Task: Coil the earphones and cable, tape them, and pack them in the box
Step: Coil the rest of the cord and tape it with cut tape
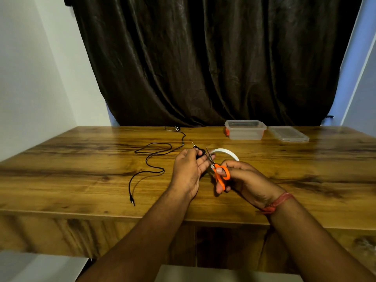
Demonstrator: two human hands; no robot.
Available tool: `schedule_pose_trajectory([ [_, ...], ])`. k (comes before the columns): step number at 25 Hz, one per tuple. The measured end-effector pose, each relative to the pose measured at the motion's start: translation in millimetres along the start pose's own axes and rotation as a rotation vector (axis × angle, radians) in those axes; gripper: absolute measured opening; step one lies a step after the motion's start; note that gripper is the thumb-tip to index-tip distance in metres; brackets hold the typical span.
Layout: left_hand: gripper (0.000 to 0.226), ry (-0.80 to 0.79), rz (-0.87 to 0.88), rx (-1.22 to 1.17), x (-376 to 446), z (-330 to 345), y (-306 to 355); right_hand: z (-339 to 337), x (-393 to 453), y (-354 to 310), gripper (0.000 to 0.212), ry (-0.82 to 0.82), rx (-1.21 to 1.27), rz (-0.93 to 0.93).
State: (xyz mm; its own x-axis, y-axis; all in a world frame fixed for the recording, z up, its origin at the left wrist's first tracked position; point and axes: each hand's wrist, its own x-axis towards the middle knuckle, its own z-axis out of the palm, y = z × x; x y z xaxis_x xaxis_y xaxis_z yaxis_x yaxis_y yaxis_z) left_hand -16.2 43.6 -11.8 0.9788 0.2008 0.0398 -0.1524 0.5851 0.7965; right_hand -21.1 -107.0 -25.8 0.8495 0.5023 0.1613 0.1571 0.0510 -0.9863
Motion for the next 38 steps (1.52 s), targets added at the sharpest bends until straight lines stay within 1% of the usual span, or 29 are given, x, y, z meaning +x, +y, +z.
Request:
schedule_pose_trajectory([
  [5, 0.014, -0.021, 0.01, 0.05, 0, 1, -2, -2, 3, 3, 0.041, 0.056, 0.033, -0.007],
  [11, 0.015, -0.032, 0.027, 0.095, -1, 1, -5, -2, 2, 3, 0.04, 0.089, 0.117, -0.006],
  [14, 0.016, -0.034, 0.044, 0.12, -1, 2, -6, -1, 1, 2, 0.048, 0.085, 0.185, -0.022],
  [18, 0.015, -0.04, 0.066, 0.154, 0, 3, -8, -2, 1, 3, 0.033, 0.099, 0.236, -0.013],
  [21, 0.014, -0.025, 0.075, 0.148, 1, 3, -9, -2, 0, 1, 0.026, 0.126, 0.194, -0.017],
  [23, 0.014, 0.005, 0.073, 0.155, 3, 1, -8, 1, -2, 0, 0.025, 0.138, 0.11, -0.004],
  [25, 0.014, 0.033, 0.076, 0.142, 5, 0, -9, 5, -5, 2, 0.025, 0.104, 0.012, 0.013],
  [27, 0.015, 0.05, 0.083, 0.115, 6, 0, -8, 5, -13, 3, 0.021, 0.058, -0.069, 0.039],
  [29, 0.016, 0.052, 0.074, 0.104, 6, -1, -7, -4, -29, -1, 0.016, 0.07, -0.21, 0.054],
  [30, 0.016, 0.045, 0.066, 0.099, 5, -1, -6, -12, -40, -4, 0.014, 0.108, -0.333, 0.05],
  [31, 0.015, 0.036, 0.057, 0.092, 4, -1, -6, -24, -51, -7, 0.013, 0.18, -0.465, 0.048],
  [35, 0.014, 0.017, 0.036, 0.095, 5, 0, -5, -83, -80, -7, 0.015, 0.688, -0.969, 0.03],
  [36, 0.014, 0.013, 0.033, 0.098, 6, 2, -6, -96, -81, -6, 0.017, 0.745, -1.101, 0.068],
  [38, 0.015, 0.007, 0.033, 0.103, 5, 3, -7, -111, -72, -9, 0.02, 0.738, -1.26, 0.196],
])
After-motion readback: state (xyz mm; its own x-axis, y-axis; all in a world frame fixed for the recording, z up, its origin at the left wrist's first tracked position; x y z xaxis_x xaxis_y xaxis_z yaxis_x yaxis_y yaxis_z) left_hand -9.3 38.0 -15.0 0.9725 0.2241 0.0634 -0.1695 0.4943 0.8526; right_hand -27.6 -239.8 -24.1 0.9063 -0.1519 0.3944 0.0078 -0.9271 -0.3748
